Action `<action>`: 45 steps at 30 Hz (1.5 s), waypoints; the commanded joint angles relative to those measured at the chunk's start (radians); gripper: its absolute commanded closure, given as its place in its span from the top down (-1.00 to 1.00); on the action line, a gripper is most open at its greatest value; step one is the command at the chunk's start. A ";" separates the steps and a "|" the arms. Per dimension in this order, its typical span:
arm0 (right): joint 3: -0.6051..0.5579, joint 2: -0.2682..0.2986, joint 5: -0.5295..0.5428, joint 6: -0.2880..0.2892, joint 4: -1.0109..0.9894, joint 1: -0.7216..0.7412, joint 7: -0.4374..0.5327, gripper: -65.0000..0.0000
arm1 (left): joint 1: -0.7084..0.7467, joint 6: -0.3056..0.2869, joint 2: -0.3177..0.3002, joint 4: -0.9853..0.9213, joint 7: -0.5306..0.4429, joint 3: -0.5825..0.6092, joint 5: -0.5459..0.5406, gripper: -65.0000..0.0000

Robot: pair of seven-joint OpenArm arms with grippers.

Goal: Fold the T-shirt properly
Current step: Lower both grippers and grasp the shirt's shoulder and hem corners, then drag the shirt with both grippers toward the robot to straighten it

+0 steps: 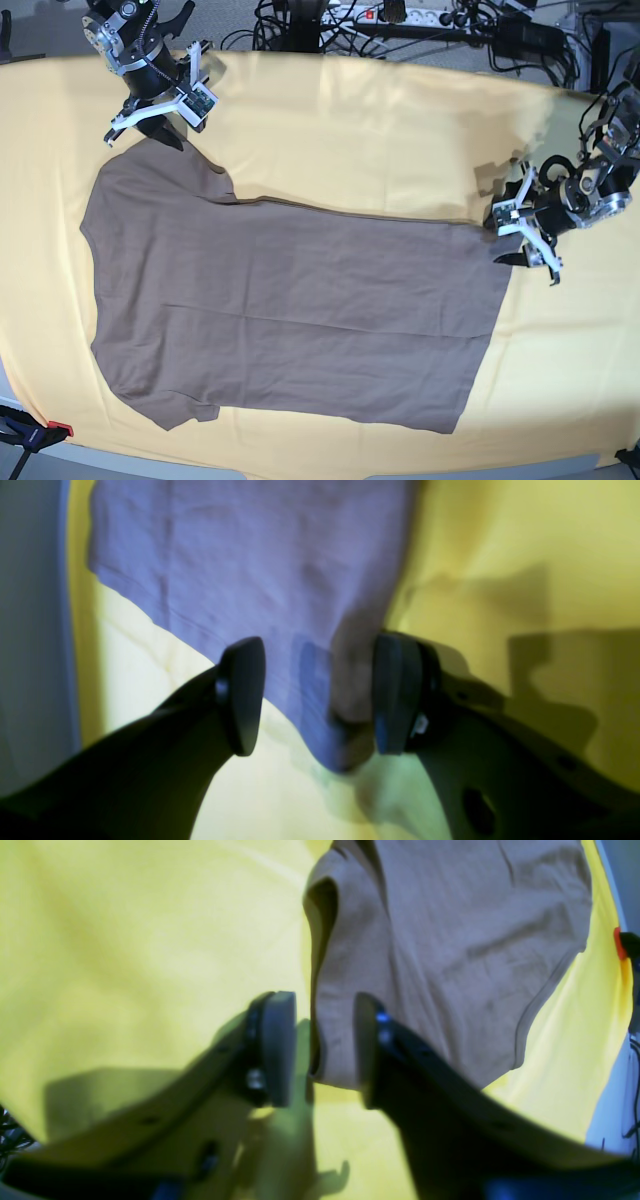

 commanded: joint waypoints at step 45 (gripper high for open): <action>0.005 0.325 -0.058 -0.100 0.142 -0.249 -0.254 -1.00 | -0.025 -0.227 -0.322 0.410 0.073 0.079 -0.281 -1.00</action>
